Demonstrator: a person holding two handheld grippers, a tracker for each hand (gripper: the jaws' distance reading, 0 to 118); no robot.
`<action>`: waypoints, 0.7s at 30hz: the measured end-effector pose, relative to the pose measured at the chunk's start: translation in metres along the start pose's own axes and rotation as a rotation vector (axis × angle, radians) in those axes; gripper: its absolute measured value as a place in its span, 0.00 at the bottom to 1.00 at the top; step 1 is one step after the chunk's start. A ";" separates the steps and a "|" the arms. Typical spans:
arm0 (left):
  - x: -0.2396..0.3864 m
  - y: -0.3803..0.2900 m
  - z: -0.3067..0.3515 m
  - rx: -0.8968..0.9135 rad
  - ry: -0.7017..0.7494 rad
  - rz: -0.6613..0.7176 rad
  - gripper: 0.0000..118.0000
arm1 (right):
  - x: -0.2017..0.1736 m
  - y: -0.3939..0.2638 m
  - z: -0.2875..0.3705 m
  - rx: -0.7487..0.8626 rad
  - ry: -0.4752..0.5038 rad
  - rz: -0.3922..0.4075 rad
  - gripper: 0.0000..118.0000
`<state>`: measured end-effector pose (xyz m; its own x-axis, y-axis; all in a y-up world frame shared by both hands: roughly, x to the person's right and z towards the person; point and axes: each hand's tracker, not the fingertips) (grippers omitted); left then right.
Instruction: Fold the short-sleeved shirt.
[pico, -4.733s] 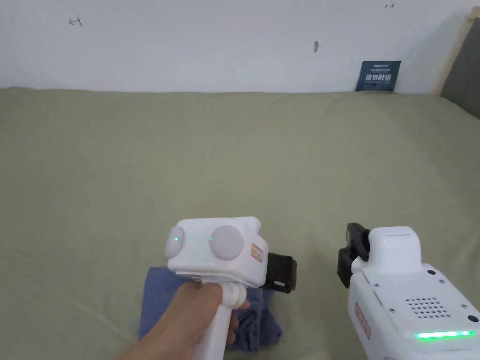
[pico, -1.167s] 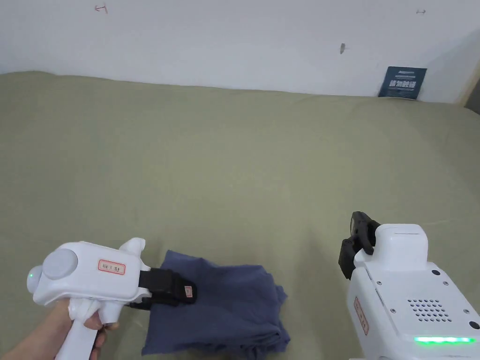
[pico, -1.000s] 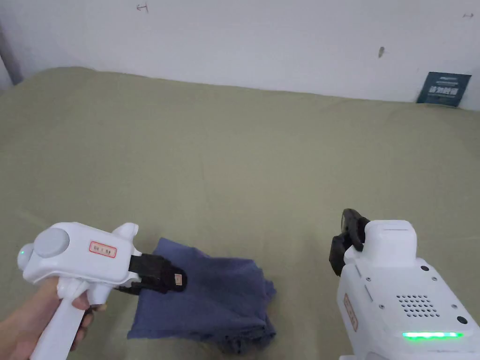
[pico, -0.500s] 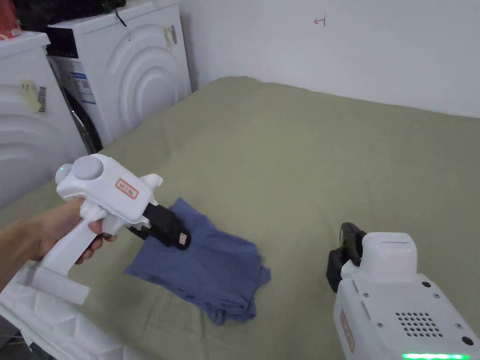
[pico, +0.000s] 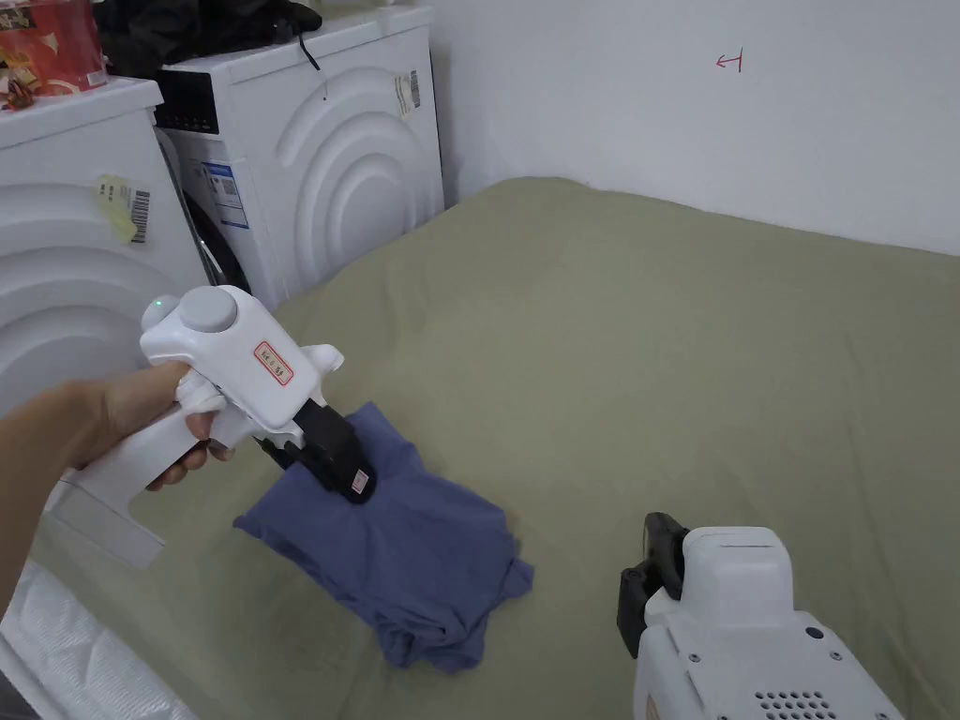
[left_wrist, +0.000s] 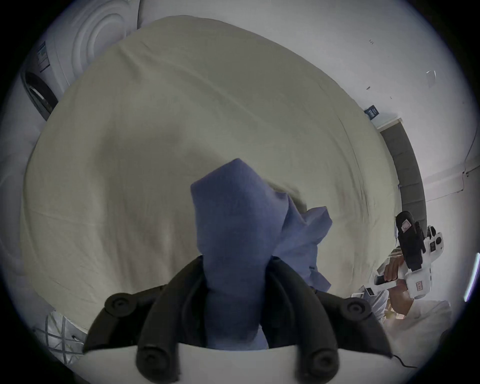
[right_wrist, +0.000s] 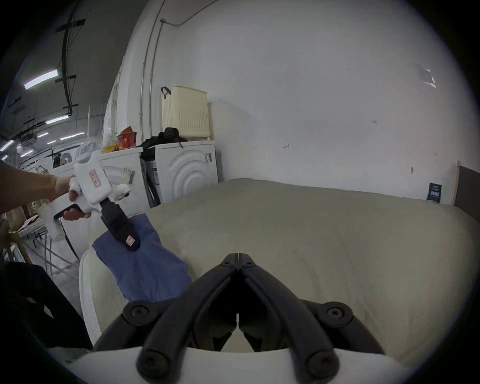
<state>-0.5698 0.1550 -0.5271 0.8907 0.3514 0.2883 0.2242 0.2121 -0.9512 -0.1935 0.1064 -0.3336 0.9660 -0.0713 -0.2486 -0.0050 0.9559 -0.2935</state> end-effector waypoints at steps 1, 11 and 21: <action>-0.001 0.001 -0.001 -0.005 0.005 0.001 0.25 | 0.000 -0.001 -0.002 -0.005 0.005 0.001 0.00; 0.038 -0.017 0.036 0.207 0.124 -0.067 0.93 | 0.010 0.008 0.012 -0.013 0.000 -0.018 0.00; 0.212 -0.068 0.011 0.575 -0.040 -0.101 0.01 | 0.098 0.052 0.108 0.051 -0.117 -0.046 0.00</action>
<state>-0.4008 0.2248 -0.4001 0.8580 0.3357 0.3889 0.0462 0.7034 -0.7092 -0.0708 0.1794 -0.2736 0.9884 -0.0850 -0.1258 0.0508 0.9659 -0.2539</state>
